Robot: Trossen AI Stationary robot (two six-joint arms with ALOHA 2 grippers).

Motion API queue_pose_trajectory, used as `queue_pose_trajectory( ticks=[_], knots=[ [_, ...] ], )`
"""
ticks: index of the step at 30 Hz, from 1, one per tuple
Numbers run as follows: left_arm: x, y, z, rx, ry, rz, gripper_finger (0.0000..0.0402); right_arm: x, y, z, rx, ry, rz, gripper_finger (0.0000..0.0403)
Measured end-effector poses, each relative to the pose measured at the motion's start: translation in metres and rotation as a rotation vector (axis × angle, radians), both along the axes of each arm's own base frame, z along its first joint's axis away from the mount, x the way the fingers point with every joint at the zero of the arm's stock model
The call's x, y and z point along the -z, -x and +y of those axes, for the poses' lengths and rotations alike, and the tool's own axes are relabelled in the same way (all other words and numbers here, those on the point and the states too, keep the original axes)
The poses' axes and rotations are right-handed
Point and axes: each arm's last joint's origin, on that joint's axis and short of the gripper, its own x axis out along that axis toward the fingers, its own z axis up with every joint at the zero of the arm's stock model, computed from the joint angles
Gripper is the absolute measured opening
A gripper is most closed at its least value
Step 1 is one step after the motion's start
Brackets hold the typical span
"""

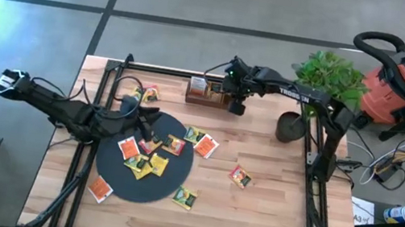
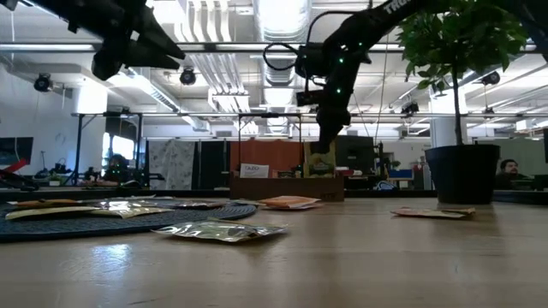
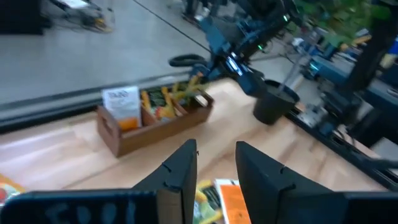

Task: Pick & Place Tea
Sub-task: Put the green tea bag into the right section of the wooden organizer, then adjust the black potted plant

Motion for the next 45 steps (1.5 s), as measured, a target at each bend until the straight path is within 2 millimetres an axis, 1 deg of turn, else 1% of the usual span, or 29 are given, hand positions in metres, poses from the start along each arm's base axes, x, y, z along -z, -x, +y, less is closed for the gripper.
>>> queue_pose_trajectory(
  ticks=[3, 7, 13, 18, 21, 24, 27, 32, 37, 41, 45],
  knots=[
    [0.000, 0.000, 0.002, -0.037, -0.009, -0.006, 0.0106, 0.004, 0.002, -0.009, -0.002, -0.025, -0.017, 0.0008],
    [0.000, 0.001, 0.003, -0.062, -0.014, -0.009, 0.0106, 0.016, 0.001, -0.015, -0.013, -0.050, 0.002, 0.0008],
    [0.000, 0.001, 0.005, -0.085, -0.011, -0.016, 0.0106, 0.033, -0.004, -0.018, -0.052, -0.066, 0.041, 0.0008],
    [0.000, 0.001, 0.005, -0.091, -0.001, -0.025, 0.0106, 0.037, -0.007, -0.020, -0.052, -0.049, 0.030, 0.0008],
    [0.000, 0.001, 0.005, -0.091, -0.001, -0.025, 0.0106, 0.038, -0.008, -0.022, -0.036, -0.011, 0.038, 0.0008],
    [0.000, 0.001, 0.005, -0.091, -0.001, -0.025, 0.0106, 0.038, -0.008, -0.022, -0.033, -0.007, 0.045, 0.0010],
    [0.000, 0.001, 0.005, -0.091, -0.001, -0.025, 0.0106, 0.038, -0.008, -0.022, -0.032, -0.010, 0.051, 0.0020],
    [0.000, 0.001, 0.005, -0.091, -0.001, -0.025, 0.0106, 0.037, -0.007, -0.022, -0.025, 0.002, 0.055, 0.0057],
    [0.000, 0.001, 0.005, -0.090, -0.001, -0.024, 0.0106, 0.035, -0.007, -0.021, 0.004, 0.071, 0.096, 0.0093],
    [0.000, 0.001, 0.005, -0.089, 0.000, -0.024, 0.0106, 0.025, -0.007, -0.016, -0.005, 0.088, 0.071, 0.0108],
    [0.000, 0.001, 0.005, -0.087, -0.004, -0.021, 0.0106, 0.007, -0.008, -0.008, -0.021, 0.111, 0.026, 0.0107]
  ],
)
